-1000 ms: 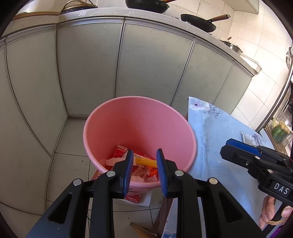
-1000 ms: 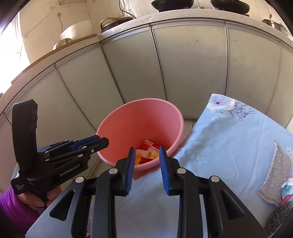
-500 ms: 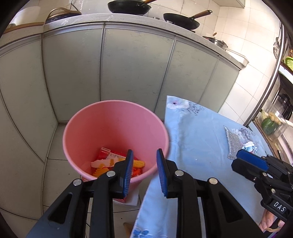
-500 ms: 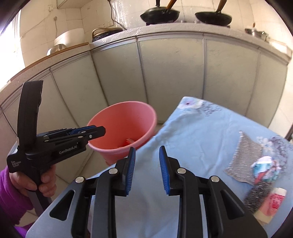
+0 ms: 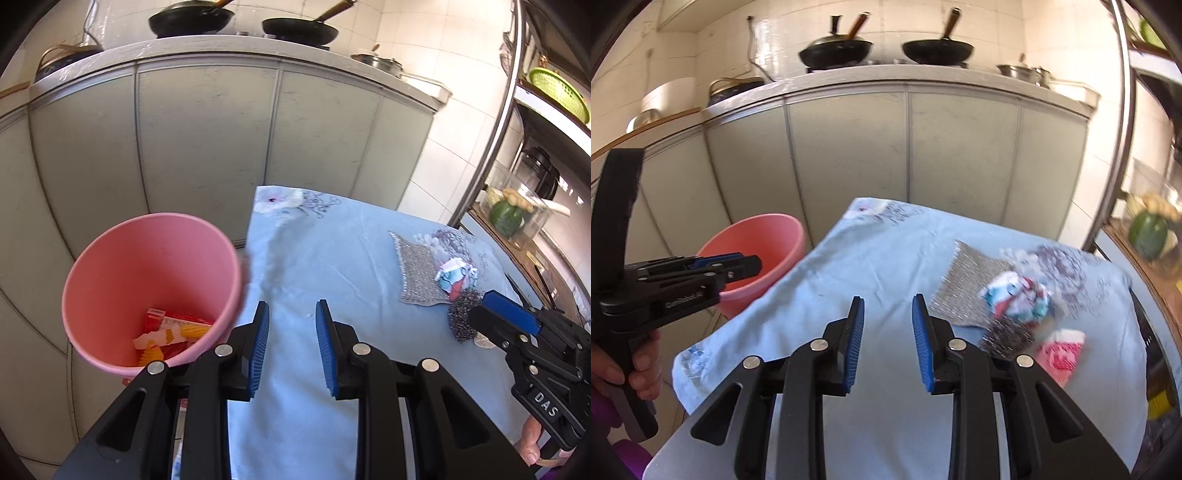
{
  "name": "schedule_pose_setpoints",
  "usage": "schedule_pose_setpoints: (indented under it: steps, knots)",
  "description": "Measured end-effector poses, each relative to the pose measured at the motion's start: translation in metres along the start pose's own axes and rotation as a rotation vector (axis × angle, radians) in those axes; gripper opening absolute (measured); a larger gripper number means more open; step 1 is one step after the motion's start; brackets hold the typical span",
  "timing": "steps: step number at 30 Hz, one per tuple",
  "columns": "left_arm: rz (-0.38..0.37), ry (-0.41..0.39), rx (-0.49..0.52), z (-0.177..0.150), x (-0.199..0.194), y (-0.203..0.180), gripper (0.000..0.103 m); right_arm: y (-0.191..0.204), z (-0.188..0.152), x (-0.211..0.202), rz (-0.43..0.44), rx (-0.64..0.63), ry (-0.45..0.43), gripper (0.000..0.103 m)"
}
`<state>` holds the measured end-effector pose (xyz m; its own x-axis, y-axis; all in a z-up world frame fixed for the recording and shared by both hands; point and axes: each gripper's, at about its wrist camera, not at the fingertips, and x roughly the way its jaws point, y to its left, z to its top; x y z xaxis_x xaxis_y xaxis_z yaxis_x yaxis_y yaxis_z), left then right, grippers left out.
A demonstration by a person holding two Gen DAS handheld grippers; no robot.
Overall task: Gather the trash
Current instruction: 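Move both open tools back over the remaining trash, then grasp the steel wool scrubber with the left tool while the right tool grasps the colourful crumpled cloth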
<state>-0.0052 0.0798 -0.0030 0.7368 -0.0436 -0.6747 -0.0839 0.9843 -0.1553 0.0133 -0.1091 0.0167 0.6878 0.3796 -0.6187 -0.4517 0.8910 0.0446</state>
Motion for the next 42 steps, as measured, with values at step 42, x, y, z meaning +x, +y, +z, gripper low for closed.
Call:
schedule_pose_setpoints:
  steps: [42]
  knots:
    - [-0.297,0.198,0.281,-0.002,0.076,-0.193,0.027,-0.135,-0.085,-0.031,-0.017,0.356,0.034,0.027]
